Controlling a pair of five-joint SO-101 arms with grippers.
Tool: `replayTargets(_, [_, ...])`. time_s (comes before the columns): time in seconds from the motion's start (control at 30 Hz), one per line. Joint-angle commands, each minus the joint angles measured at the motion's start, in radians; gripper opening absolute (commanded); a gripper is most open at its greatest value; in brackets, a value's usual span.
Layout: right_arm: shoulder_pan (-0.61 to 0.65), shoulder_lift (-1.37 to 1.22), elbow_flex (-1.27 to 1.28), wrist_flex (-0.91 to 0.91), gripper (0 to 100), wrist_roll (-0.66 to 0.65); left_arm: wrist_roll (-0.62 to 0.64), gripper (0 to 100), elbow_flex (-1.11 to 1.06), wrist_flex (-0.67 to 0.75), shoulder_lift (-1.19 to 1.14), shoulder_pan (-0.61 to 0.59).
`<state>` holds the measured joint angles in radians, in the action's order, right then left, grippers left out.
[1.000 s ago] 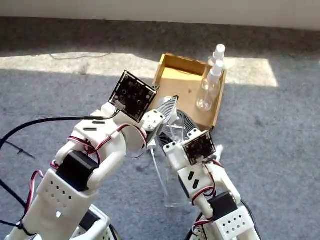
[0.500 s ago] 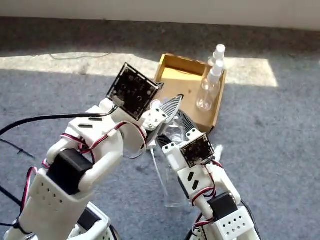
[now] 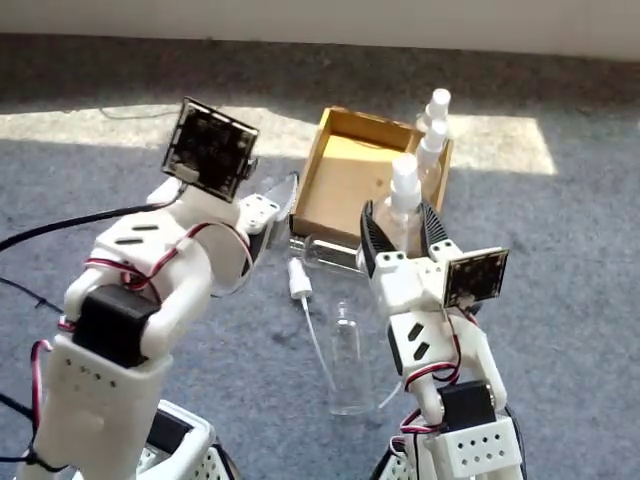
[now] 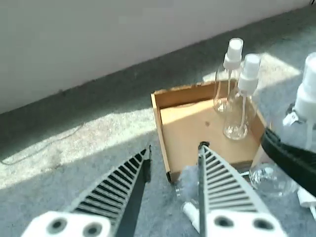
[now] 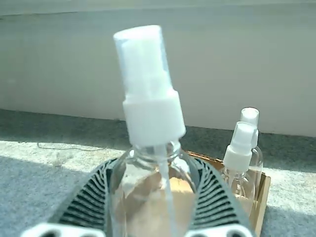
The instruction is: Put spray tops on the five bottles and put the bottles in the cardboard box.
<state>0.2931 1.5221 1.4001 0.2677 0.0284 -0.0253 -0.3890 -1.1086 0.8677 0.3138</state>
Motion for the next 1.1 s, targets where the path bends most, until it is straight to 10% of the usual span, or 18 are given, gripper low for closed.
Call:
replayTargets(0.0, [-0.015,-0.133,-0.162,-0.016,0.5,0.051,0.003,19,-0.173,0.003,0.013,0.035])
replayTargets(0.47, [0.051,-0.328,-0.332,0.176,0.5,0.149,0.002,32,-0.498,0.342,0.005,0.186])
replayTargets(1.07, [-0.03,-0.329,-0.228,-0.088,0.5,-0.028,-0.003,32,-0.565,0.301,0.013,0.097])
